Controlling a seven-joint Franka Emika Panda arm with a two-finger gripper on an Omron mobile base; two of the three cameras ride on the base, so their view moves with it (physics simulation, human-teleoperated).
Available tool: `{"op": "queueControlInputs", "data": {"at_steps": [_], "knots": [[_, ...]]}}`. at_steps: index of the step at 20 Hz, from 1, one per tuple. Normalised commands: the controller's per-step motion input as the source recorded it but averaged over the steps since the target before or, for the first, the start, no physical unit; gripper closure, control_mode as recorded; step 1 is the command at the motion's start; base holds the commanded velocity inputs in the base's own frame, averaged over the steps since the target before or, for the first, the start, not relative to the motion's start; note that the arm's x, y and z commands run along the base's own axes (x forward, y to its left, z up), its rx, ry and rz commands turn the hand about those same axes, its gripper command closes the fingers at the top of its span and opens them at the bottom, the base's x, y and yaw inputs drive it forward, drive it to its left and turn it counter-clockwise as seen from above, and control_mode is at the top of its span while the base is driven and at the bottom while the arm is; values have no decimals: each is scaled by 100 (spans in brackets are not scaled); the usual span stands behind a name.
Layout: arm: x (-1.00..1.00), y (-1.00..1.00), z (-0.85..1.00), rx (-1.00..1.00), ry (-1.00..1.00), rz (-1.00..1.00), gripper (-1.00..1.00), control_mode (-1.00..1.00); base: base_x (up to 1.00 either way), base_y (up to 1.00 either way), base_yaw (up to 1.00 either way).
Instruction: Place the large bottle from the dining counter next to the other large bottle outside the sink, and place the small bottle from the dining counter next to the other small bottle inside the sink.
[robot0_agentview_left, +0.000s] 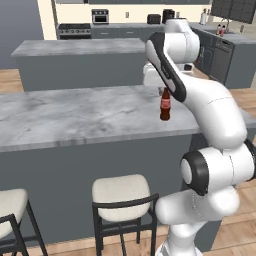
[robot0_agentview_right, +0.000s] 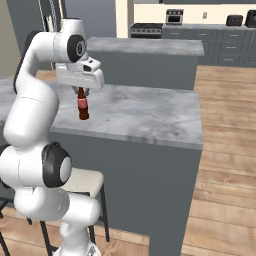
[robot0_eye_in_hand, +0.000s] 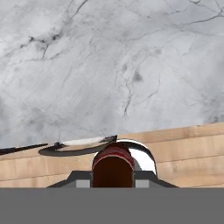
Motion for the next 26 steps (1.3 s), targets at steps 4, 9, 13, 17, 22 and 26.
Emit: {"op": "queueControlInputs", "data": {"at_steps": [4,9,13,17,22,26], "knots": [[-69,-9,-10,0,0,3,100,-100,0,0,0],[-41,-4,-52,-2,-8,3,100,-100,0,0,0],[-7,0,-35,-6,-12,4,100,-100,0,0,0],[1,-1,-10,-5,-6,1,100,-100,0,0,0],[-6,-10,33,0,0,2,100,-100,0,0,0],[0,-24,34,5,3,3,100,-100,0,0,0]]}}
